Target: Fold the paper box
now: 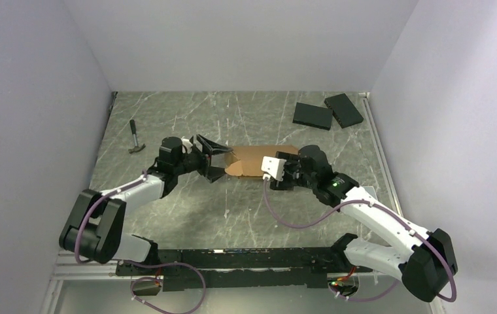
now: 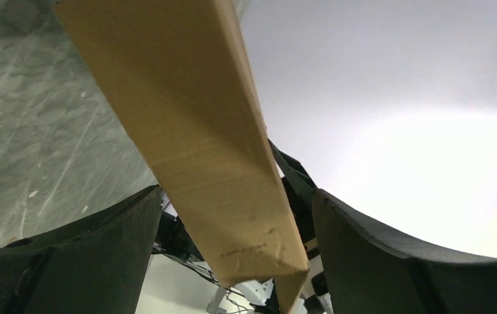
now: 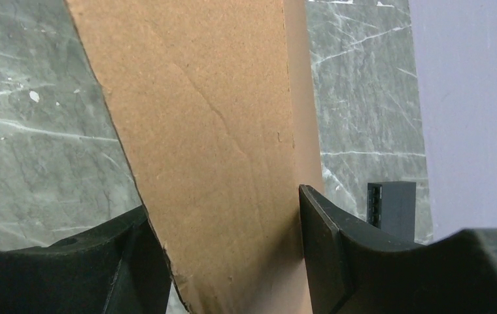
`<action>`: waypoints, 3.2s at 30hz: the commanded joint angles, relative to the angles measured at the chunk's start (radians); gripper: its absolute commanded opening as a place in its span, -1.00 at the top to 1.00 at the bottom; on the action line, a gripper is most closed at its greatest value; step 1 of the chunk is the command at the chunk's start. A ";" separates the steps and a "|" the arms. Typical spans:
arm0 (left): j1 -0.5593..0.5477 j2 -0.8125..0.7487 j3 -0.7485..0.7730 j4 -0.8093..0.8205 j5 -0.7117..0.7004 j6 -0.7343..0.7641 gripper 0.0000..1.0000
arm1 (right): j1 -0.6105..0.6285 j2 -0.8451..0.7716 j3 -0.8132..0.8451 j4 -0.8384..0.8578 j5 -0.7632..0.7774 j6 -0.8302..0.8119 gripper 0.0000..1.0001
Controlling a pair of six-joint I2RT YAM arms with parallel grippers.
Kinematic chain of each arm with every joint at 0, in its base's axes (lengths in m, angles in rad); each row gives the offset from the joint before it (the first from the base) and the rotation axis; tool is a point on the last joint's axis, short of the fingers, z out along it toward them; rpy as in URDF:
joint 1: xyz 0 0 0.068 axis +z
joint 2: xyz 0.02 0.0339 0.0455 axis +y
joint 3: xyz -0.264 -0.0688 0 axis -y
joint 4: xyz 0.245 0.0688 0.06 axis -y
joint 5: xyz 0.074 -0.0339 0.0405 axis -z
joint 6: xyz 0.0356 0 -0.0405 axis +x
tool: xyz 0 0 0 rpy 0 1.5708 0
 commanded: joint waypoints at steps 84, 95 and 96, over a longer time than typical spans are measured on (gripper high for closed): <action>-0.073 0.270 0.323 -0.536 -0.152 0.554 -0.51 | -0.554 0.830 0.371 -0.142 -0.678 0.783 -0.53; -0.054 0.451 0.586 -0.715 -0.148 0.731 -0.51 | -0.576 0.703 0.393 -0.171 -0.522 0.681 -0.81; -0.054 0.464 0.604 -0.719 -0.143 0.746 -0.51 | -0.580 0.684 0.390 -0.166 -0.504 0.672 -0.84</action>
